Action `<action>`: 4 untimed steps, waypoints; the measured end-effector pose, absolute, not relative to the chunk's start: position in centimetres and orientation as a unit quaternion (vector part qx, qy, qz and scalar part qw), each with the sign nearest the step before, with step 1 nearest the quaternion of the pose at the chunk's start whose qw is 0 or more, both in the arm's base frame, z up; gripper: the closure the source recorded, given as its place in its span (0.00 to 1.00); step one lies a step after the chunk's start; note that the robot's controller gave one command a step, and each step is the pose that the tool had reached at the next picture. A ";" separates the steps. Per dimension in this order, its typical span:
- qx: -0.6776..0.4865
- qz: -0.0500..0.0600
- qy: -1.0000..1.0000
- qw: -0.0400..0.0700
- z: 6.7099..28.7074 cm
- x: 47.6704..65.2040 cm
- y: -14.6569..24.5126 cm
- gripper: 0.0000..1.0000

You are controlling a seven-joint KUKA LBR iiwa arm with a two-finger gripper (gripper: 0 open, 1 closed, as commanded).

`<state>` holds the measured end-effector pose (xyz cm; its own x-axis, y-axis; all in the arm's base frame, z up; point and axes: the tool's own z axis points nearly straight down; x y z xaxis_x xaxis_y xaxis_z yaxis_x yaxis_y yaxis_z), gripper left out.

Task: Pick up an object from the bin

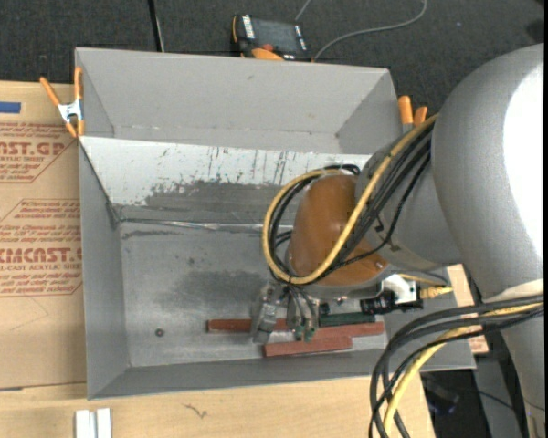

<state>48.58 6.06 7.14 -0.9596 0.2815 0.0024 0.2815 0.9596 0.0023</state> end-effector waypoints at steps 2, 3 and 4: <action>-0.143 -0.001 -0.990 0.001 7.1 48.6 6.0 1.00; -0.209 -0.001 -0.978 -0.003 15.5 50.1 4.1 1.00; -0.208 0.000 -0.978 0.000 15.2 50.0 4.1 0.00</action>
Offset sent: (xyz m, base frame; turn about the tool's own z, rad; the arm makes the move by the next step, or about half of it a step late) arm 0.0000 0.0000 0.0000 0.0000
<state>49.95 4.08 15.18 -0.9134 0.4070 0.0006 0.4070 0.9134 -0.0007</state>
